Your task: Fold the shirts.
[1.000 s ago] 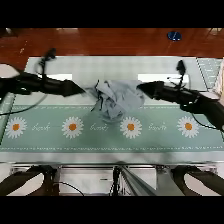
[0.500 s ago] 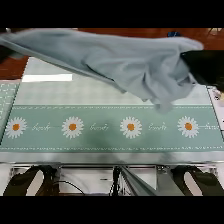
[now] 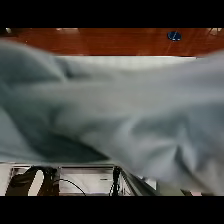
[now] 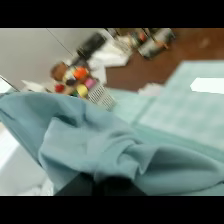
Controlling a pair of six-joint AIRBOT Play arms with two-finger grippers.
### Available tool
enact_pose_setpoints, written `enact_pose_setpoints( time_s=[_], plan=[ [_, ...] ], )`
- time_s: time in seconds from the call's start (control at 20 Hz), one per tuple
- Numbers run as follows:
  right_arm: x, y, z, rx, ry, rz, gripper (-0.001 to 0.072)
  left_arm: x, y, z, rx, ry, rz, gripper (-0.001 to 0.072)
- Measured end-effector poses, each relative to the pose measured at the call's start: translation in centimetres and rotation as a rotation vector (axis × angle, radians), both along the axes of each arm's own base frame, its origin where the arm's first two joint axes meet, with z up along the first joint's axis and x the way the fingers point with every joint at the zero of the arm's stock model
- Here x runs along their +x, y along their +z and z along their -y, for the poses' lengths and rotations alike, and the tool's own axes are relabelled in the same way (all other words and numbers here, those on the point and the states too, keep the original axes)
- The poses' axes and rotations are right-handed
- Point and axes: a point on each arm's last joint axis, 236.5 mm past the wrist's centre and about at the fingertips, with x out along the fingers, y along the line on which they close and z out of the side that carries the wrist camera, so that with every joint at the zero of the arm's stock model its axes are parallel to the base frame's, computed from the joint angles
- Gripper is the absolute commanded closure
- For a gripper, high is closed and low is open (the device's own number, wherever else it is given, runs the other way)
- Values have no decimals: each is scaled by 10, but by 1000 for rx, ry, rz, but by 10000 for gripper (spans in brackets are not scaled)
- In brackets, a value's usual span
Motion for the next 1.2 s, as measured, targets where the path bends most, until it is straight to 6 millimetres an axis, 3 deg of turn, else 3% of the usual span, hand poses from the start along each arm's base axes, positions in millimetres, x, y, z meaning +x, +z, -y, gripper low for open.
enact_pose_setpoints(
  time_s=[0.2, 0.3, 0.45, 0.7, 0.95, 1.1, 1.2],
  plan=[
    [-1, -60, 29, -202, -117, -193, 684, -12, -37, -6, 20, 36, -170, 683],
    [10, -92, 41, -253, -143, -289, 684, -2, -61, -12, 12, 59, -266, 683],
    [37, -143, 49, -261, -138, -409, 684, 24, -113, -19, -14, 47, -430, 683],
    [91, -232, 26, -212, -81, -526, 684, 92, -192, -20, -208, -18, -558, 683],
    [172, -305, -19, -215, -107, -495, 683, 160, -278, -27, -310, 8, -585, 681],
    [223, -344, -26, -205, -214, -475, 683, 203, -319, -34, -260, 59, -519, 680],
    [254, -362, -20, -193, -305, -452, 683, 228, -342, -41, -228, 117, -496, 680]
  ],
)
